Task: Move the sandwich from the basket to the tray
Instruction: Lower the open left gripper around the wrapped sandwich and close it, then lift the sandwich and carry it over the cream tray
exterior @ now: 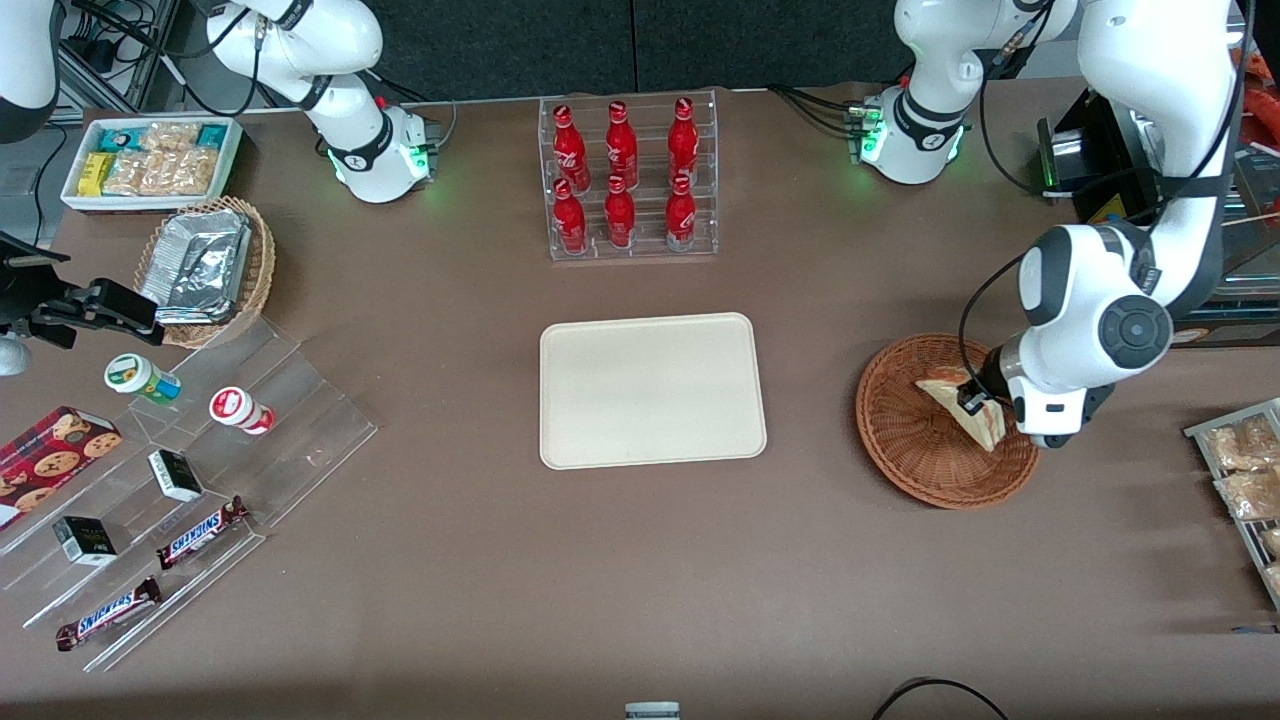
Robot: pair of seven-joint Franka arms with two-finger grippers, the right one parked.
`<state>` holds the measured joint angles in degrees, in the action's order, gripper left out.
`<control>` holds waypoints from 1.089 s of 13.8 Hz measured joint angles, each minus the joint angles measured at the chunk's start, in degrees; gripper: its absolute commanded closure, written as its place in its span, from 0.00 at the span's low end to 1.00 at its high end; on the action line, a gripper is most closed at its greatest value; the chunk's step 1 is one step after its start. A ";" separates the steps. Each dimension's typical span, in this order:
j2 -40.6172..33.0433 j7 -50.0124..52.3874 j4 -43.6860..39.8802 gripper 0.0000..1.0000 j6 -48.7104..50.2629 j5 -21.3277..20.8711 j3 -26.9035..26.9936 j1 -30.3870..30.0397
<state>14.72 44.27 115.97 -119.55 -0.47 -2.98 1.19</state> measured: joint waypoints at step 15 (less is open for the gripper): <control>7.70 -5.18 -15.01 1.00 6.46 4.26 -1.43 29.48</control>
<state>22.41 39.09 100.96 -113.08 3.79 -4.42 30.67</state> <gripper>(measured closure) 0.841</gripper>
